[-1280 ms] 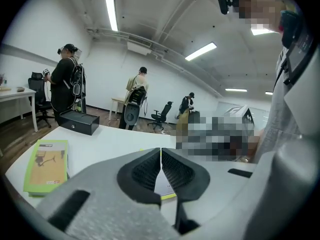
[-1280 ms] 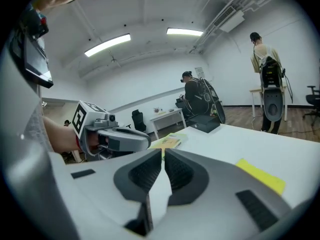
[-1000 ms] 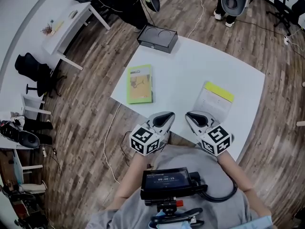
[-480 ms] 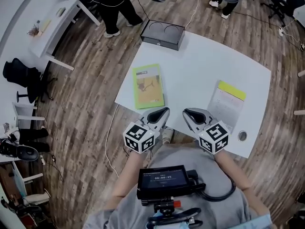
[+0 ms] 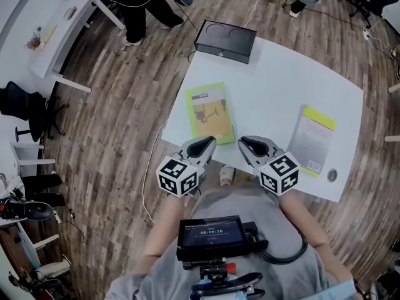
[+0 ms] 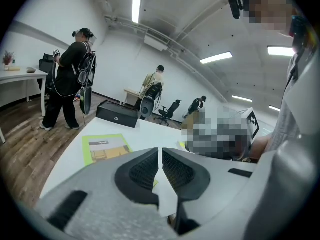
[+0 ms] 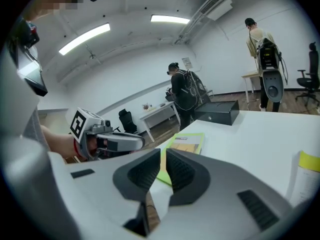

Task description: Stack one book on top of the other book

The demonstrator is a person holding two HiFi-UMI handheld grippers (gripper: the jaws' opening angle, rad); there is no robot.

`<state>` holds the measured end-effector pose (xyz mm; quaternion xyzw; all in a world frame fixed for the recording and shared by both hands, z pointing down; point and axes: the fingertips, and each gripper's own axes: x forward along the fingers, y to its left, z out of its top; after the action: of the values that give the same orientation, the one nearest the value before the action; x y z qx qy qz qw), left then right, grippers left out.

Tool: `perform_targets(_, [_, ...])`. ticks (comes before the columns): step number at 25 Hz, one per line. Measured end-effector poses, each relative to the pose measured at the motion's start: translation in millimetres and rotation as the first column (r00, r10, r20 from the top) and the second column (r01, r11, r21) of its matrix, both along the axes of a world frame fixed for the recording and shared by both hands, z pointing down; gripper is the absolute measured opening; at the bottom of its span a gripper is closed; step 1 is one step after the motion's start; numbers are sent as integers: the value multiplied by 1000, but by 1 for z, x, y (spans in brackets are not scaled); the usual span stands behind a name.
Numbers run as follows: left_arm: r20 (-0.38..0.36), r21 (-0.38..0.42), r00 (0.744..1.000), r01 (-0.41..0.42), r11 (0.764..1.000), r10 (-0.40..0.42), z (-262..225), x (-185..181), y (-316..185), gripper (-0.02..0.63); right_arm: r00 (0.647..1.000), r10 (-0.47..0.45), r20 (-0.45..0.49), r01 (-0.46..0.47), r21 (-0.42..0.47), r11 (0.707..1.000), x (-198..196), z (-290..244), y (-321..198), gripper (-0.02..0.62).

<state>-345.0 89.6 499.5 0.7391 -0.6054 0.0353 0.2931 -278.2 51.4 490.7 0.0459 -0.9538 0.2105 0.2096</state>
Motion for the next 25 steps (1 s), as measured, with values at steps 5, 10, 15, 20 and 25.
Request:
perform_targets(5, [-15, -28, 1000, -8, 1000, 7, 11, -24, 14, 26, 999, 42, -25, -43, -13, 999, -17, 8, 4, 43])
perform_targets(10, [-39, -31, 999, 25, 999, -26, 15, -38, 18, 26, 998, 31, -51, -31, -15, 999, -24, 12, 8, 43])
perform_targets(15, [-56, -44, 997, 46, 998, -48, 21, -34, 18, 26, 998, -2, -65, 1, -21, 1000, -26, 17, 13, 43])
perform_targets(20, [-89, -50, 995, 46, 998, -50, 25, -34, 19, 26, 996, -17, -87, 14, -37, 999, -34, 25, 14, 43])
perform_targets(25, [-79, -68, 995, 56, 996, -61, 33, -42, 18, 31, 993, -8, -118, 4, -28, 1000, -40, 34, 8, 44])
